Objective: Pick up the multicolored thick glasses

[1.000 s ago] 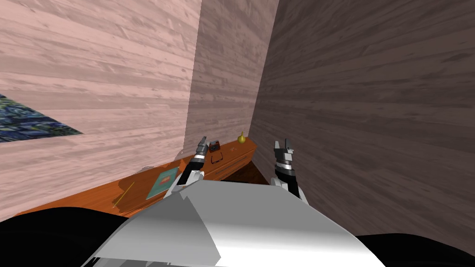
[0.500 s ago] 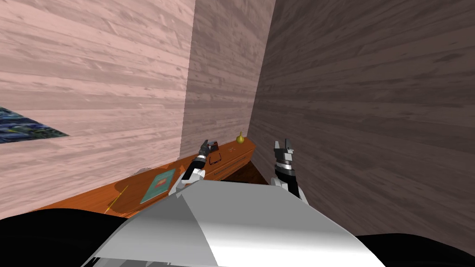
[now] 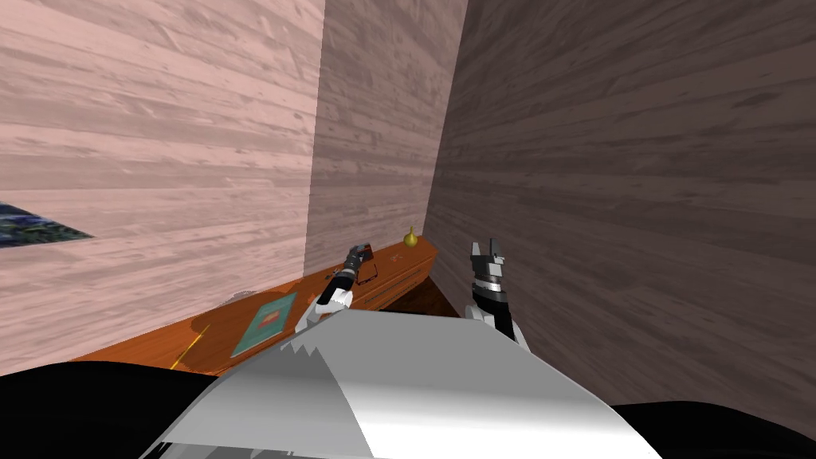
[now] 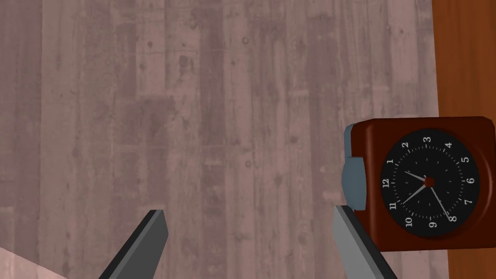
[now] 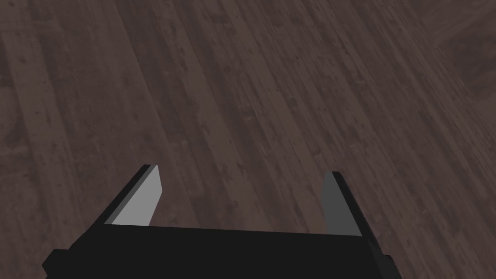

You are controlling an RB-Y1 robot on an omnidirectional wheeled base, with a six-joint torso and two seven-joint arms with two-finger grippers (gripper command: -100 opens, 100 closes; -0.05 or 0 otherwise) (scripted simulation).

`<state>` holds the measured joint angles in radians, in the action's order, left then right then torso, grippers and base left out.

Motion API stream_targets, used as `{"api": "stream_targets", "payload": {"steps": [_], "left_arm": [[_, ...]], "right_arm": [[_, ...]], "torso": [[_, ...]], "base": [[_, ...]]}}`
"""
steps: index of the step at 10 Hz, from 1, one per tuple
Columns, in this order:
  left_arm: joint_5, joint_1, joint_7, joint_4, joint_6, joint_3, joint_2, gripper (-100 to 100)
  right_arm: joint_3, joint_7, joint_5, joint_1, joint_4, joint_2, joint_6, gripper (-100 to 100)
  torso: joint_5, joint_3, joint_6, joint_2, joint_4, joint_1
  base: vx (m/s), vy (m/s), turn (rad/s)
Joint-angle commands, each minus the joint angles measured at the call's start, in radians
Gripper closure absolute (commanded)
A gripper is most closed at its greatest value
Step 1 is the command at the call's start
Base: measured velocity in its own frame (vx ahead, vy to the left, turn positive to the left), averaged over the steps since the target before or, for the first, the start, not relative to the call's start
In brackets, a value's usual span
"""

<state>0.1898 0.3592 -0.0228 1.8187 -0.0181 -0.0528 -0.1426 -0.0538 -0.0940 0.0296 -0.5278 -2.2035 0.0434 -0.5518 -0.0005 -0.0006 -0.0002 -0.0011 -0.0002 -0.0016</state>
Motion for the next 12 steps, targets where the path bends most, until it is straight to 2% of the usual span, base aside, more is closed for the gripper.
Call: {"api": "stream_targets", "payload": {"steps": [1,3,4,6,7,9,10,12], "left_arm": [[0.009,-0.019,-0.015,-0.037,0.037,-0.011,-0.002,-100],[0.023,-0.047,-0.038,-0.095,0.089,-0.027,-0.001,-100],[0.023,-0.047,-0.038,-0.107,0.089,-0.027,-0.001,-100],[0.037,-0.077,-0.063,-0.172,0.143,-0.043,0.001,-100],[0.037,-0.077,-0.063,-0.181,0.143,-0.043,0.001,-100],[0.05,-0.108,-0.088,-0.253,0.198,-0.06,0.003,-100],[0.05,-0.108,-0.088,-0.259,0.198,-0.06,0.003,-100],[0.064,-0.139,-0.113,-0.323,0.252,-0.076,0.004,-100]], "right_arm": [[0.0,0.0,0.0,0.0,0.0,0.0,0.0,0],[0.0,0.0,0.0,0.0,0.0,0.0,0.0,0],[0.0,0.0,0.0,0.0,0.0,0.0,0.0,0],[0.0,0.0,0.0,0.0,0.0,0.0,0.0,0],[0.0,0.0,0.0,0.0,0.0,0.0,0.0,0],[0.0,0.0,0.0,0.0,0.0,0.0,0.0,0],[0.0,0.0,0.0,0.0,0.0,0.0,0.0,0],[0.0,0.0,0.0,0.0,0.0,0.0,0.0,0]], "torso": [[0.0,0.0,0.0,0.0,0.0,0.0],[0.0,0.0,0.0,0.0,0.0,0.0],[0.0,0.0,0.0,0.0,0.0,0.0],[0.0,0.0,0.0,0.0,0.0,0.0],[0.0,0.0,0.0,0.0,0.0,0.0],[0.0,0.0,0.0,0.0,0.0,0.0],[0.0,0.0,0.0,0.0,0.0,0.0],[0.0,0.0,0.0,0.0,0.0,0.0]], "base": [[0.014,-0.019,-0.022],[0.019,-0.026,-0.044],[0.016,-0.02,-0.012],[0.015,-0.022,-0.036],[0.011,-0.019,-0.011],[0.015,-0.023,-0.034],[0.013,-0.02,-0.012],[0.017,-0.025,-0.035]]}}
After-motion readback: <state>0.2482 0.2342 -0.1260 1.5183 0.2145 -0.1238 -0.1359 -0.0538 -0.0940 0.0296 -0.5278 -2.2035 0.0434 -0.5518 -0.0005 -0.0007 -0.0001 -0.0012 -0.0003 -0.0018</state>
